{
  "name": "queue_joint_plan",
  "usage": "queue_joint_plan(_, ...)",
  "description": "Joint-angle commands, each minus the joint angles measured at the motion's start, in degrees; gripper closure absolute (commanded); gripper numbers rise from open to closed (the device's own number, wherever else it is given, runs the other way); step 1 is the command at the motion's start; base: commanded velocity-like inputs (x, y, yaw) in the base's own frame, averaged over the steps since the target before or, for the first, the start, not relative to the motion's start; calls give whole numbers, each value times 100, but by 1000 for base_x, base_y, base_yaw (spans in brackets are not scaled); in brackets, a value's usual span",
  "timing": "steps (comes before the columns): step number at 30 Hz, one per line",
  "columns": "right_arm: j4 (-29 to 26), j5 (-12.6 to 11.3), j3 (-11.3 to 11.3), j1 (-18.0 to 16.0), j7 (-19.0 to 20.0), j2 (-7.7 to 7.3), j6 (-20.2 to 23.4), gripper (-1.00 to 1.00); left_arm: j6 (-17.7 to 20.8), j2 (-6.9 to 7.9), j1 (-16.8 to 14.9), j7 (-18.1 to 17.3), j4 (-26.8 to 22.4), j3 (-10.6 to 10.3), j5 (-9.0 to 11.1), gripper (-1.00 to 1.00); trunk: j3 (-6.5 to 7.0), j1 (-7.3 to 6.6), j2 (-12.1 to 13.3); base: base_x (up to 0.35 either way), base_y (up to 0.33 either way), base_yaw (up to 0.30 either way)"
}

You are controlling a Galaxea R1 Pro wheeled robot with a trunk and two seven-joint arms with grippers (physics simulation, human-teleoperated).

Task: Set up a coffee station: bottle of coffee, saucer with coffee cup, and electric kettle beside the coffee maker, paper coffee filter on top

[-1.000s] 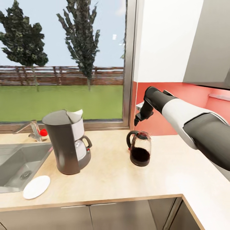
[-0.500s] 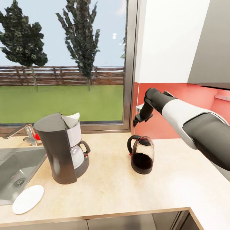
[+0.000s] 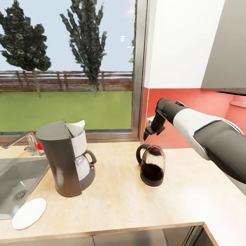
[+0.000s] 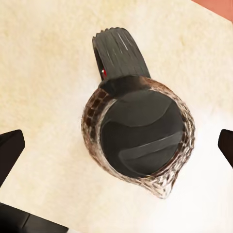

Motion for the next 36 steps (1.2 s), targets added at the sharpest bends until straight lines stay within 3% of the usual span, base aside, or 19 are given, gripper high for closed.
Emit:
queue_joint_plan(1, 16, 55, -7, -7, 51, 1, 0, -100, -5, -2, 2, -11, -3, 44, -14, -100, -30, 26, -54, 0, 0, 0)
queue_joint_plan(36, 101, 54, -7, 86, 31, 8, -100, -100, -6, -2, 2, -15, 58, 53, -15, -100, -623, 751, -1377, 0, 0, 0)
